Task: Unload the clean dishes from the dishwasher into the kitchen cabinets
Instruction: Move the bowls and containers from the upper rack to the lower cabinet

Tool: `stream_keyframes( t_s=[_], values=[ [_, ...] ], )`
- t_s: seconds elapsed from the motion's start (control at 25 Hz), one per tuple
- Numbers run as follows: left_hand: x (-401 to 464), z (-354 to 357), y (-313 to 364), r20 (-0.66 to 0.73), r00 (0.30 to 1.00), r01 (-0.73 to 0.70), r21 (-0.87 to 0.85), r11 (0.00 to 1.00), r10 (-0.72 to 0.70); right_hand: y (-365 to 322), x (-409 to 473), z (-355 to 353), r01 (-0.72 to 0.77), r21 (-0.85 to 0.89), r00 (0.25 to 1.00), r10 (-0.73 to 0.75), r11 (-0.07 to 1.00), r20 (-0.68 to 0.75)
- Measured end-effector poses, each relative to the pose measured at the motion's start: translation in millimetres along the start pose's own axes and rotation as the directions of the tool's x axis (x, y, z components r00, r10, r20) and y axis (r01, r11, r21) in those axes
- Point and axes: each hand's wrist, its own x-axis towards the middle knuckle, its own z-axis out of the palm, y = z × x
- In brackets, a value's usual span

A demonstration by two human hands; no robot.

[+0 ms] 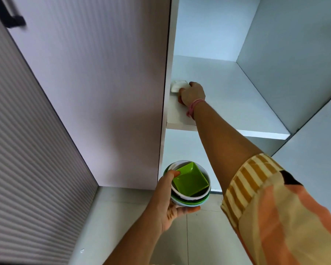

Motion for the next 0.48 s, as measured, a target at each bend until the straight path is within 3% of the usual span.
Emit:
stream_keyframes(
  t_s=[0.08,0.48],
  values=[
    [2,2,1,0.002,1.0,0.007,-0.009,1.0,-0.007,2,3,-2,0.017,-0.133,1.0,-0.016,0.991,0.007],
    [8,13,5,0.024,1.0,-0.017,-0.005,1.0,0.018,6,-2,-9,0.039,-0.078,0.998,-0.034,0.996,0.056]
  ],
)
